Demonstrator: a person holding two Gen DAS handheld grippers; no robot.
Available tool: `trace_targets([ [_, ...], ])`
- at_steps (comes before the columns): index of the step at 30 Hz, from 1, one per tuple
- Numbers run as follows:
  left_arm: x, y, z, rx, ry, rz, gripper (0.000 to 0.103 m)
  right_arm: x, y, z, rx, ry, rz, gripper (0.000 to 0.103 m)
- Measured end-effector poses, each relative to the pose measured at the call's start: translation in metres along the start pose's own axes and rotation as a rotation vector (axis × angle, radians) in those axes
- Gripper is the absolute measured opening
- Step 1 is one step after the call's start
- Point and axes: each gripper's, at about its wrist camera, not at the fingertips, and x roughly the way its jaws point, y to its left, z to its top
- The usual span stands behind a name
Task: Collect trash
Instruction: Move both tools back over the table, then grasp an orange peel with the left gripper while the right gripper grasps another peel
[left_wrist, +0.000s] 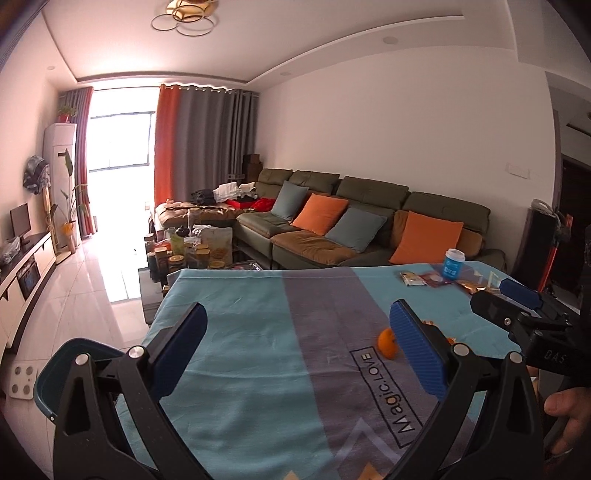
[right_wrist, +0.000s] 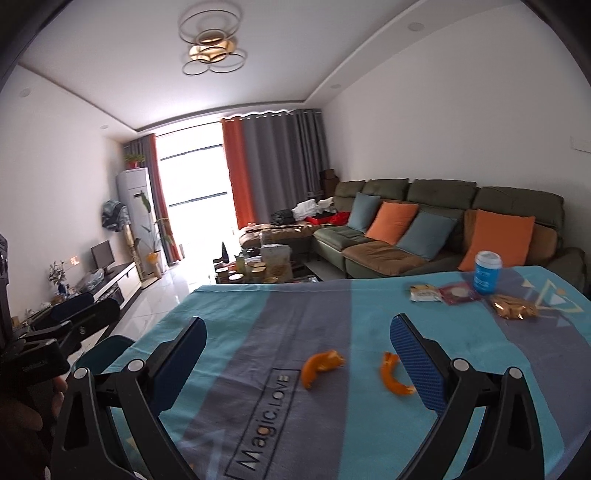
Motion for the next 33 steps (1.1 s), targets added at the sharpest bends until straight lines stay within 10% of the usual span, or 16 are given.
trace_targets([
  [33,0.117,-0.066,-0.009,0.089,0.164,-0.143,0.097,0.064,-0.077,-0.025,0.036,0.237,-0.176,0.096],
])
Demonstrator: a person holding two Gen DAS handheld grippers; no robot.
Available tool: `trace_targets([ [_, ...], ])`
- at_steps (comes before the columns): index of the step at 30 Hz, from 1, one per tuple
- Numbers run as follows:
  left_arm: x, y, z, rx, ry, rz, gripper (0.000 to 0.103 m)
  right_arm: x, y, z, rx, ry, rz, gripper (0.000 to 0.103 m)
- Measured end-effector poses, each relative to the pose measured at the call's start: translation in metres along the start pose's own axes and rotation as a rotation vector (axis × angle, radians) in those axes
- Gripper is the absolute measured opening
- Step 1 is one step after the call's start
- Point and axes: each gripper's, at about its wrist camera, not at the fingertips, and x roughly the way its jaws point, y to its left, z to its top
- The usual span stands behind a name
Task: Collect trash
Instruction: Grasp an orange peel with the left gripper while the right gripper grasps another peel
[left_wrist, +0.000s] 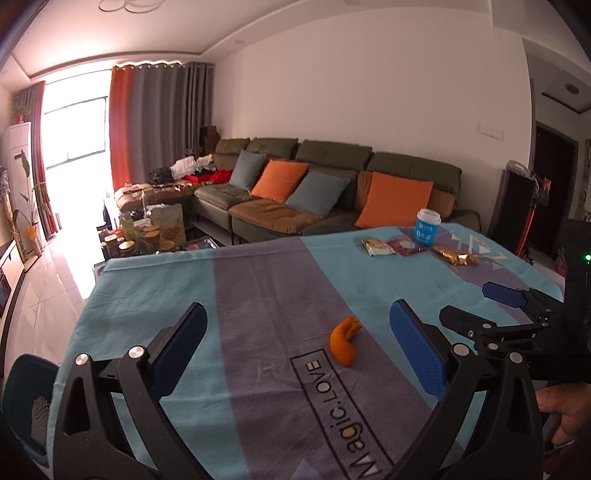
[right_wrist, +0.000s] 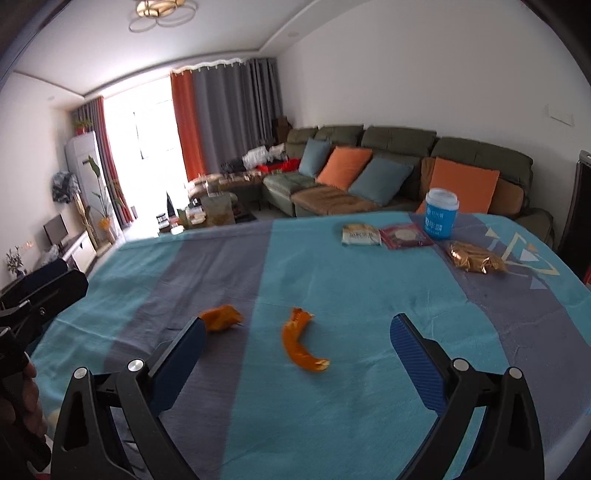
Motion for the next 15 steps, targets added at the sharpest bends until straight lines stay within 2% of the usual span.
trace_targets([
  [9,0.066,-0.011,-0.002,-0.012,0.125,-0.032,0.097,0.035,-0.007,-0.003,-0.023,0.108,0.007,0.087],
  [15,0.104,-0.021,-0.007,0.026,0.212,-0.033,0.097,0.049,-0.008,-0.004,-0.034,0.162,0.015,0.080],
])
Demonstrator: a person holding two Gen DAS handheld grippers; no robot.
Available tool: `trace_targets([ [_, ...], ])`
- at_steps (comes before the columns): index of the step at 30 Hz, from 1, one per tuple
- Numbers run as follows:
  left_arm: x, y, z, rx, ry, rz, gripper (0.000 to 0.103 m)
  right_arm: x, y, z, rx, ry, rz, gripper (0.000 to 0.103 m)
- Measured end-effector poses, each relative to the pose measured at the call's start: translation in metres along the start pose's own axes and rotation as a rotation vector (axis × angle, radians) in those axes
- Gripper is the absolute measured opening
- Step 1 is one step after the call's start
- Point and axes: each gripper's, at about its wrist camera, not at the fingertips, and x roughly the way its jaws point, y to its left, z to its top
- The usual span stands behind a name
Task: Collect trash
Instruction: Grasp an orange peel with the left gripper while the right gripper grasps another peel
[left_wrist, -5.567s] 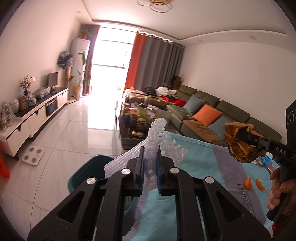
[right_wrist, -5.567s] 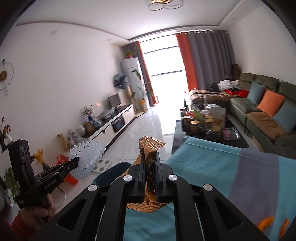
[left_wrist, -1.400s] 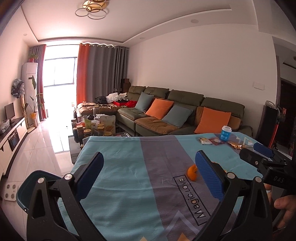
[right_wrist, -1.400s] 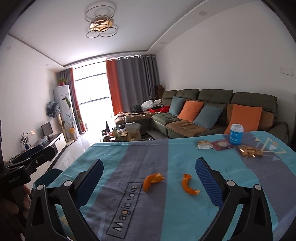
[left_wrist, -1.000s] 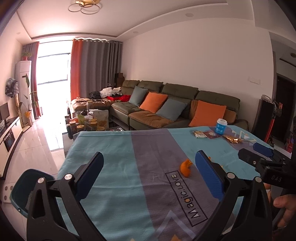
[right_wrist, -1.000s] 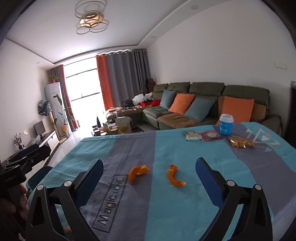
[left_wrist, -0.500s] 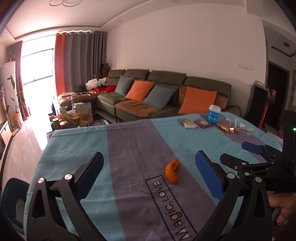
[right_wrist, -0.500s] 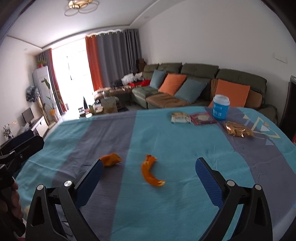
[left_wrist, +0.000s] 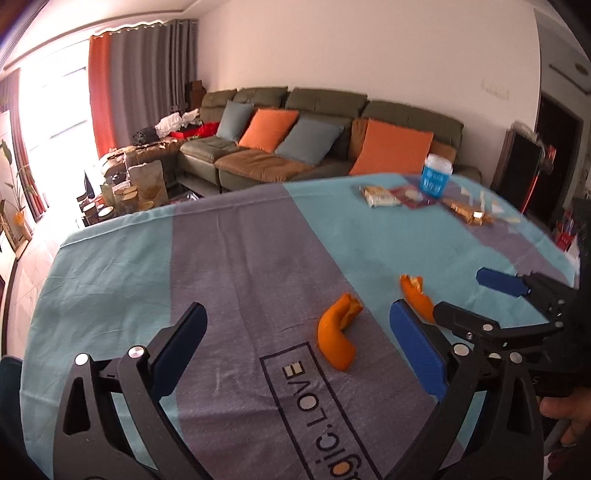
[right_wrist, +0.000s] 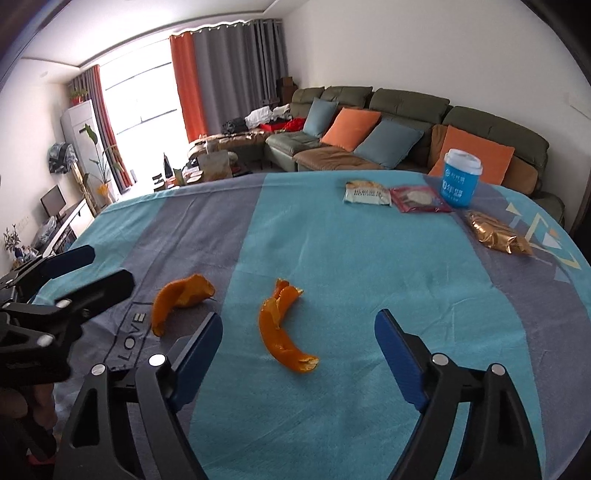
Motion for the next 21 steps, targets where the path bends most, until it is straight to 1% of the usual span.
trace_targets([
  [3,0.015,-0.003,-0.001,0.013,0.048,0.014,0.097,0.005,0.000,0.000,-0.009,0.023,0.009,0.075],
  [4,0.019,-0.004,-0.003,0.010,0.061,0.008,0.097,0.006,0.001,0.001,-0.011,0.028,0.011,0.075],
  [6,0.029,-0.004,-0.004,0.004,0.093,0.017,0.097,0.009,0.001,0.001,-0.018,0.043,0.015,0.070],
  [8,0.038,-0.004,-0.006,0.004,0.124,0.021,0.093,0.011,0.001,0.000,-0.020,0.056,0.022,0.069],
  [9,0.042,-0.004,-0.006,0.004,0.138,0.020,0.088,0.012,0.000,0.000,-0.022,0.061,0.026,0.067],
  [10,0.045,-0.004,-0.006,0.001,0.147,0.012,0.086,0.014,0.001,0.000,-0.022,0.068,0.030,0.065],
  [11,0.049,-0.003,-0.006,-0.005,0.161,0.008,0.086,0.015,0.001,0.000,-0.025,0.077,0.030,0.059],
  [12,0.054,-0.002,-0.006,-0.007,0.178,0.014,0.081,0.017,0.002,-0.001,-0.028,0.087,0.029,0.057],
  [13,0.057,-0.001,-0.006,-0.010,0.192,0.010,0.074,0.017,0.002,-0.001,-0.028,0.095,0.032,0.055],
  [16,0.064,0.000,-0.007,-0.014,0.219,-0.011,0.068,0.020,0.002,-0.002,-0.040,0.108,0.030,0.045],
  [18,0.067,-0.001,-0.007,-0.014,0.222,-0.015,0.065,0.022,0.003,-0.003,-0.045,0.125,0.026,0.033],
  [20,0.067,-0.002,-0.008,-0.009,0.221,-0.010,0.061,0.022,0.004,-0.004,-0.051,0.131,0.024,0.033],
  [21,0.066,-0.003,-0.008,-0.002,0.218,-0.010,0.051,0.022,0.005,-0.005,-0.054,0.132,0.022,0.031],
])
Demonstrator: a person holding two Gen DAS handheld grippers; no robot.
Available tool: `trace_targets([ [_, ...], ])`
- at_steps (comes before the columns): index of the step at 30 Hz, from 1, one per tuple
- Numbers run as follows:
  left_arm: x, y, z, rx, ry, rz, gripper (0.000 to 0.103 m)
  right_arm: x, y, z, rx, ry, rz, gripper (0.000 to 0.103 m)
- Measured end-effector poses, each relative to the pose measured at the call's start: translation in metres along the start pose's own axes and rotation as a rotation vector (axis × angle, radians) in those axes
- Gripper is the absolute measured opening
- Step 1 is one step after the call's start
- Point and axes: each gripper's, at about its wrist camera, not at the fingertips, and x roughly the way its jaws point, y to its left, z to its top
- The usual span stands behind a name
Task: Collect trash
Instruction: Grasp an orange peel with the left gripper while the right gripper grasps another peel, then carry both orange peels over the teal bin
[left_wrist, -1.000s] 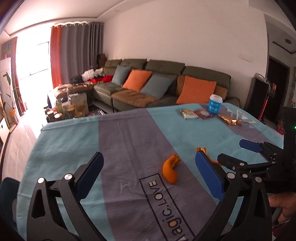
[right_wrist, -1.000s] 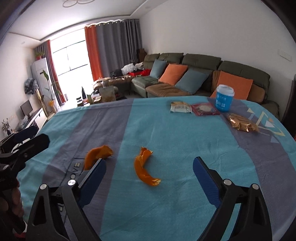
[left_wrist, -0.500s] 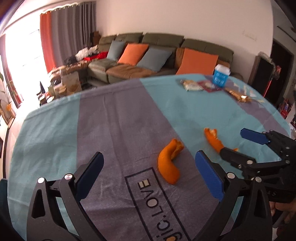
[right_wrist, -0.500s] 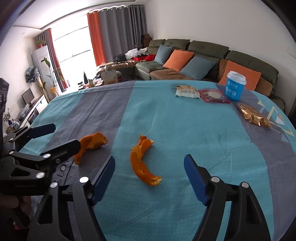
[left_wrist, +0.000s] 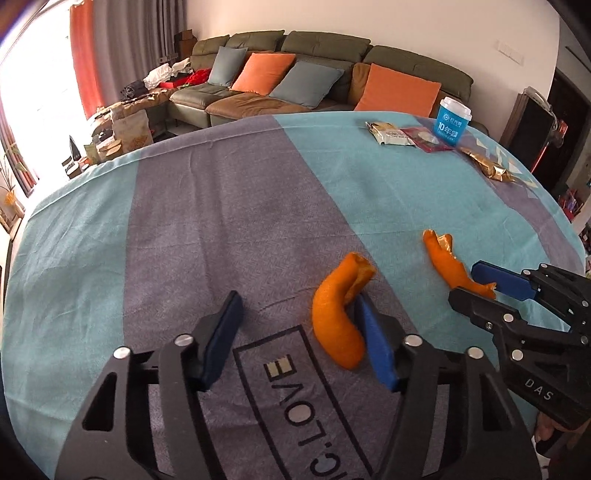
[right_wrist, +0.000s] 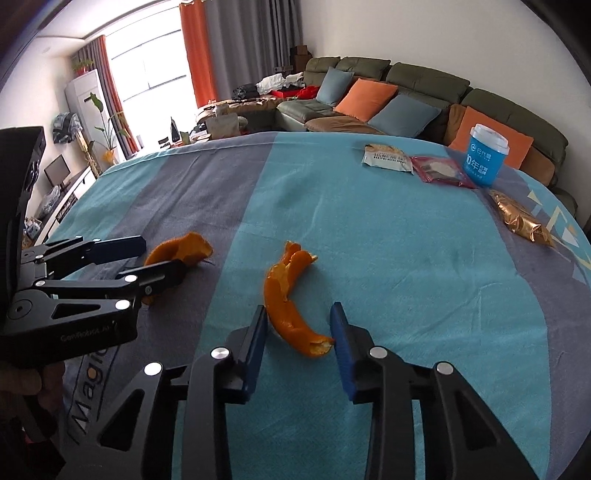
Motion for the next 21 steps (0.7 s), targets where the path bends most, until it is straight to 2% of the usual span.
trace_targets([
  [1,-0.001,-0.002,-0.001,0.006,-0.002,-0.005,0.041,0.000,0.000,0.000,-0.003,0.000,-0.002,0.031],
  [2,-0.002,-0.003,-0.001,0.011,-0.004,-0.005,0.038,0.000,0.000,-0.001,-0.005,0.000,-0.003,0.029],
  [3,-0.003,-0.004,-0.002,0.013,-0.006,-0.013,0.024,0.000,0.000,-0.001,-0.006,-0.002,-0.002,0.026],
  [5,-0.005,-0.005,-0.003,0.013,-0.005,-0.037,0.021,-0.001,0.000,-0.001,-0.005,-0.005,0.001,0.021],
  [7,-0.006,-0.003,-0.003,0.001,-0.002,-0.063,0.014,-0.002,0.001,-0.002,-0.006,-0.010,0.011,0.015],
  [13,-0.021,0.004,-0.007,-0.024,-0.026,-0.056,0.012,-0.010,0.003,-0.001,0.007,-0.035,0.037,0.012],
  [21,-0.055,0.034,-0.004,-0.078,-0.083,0.028,0.012,-0.039,0.023,0.013,-0.011,-0.122,0.061,0.012],
])
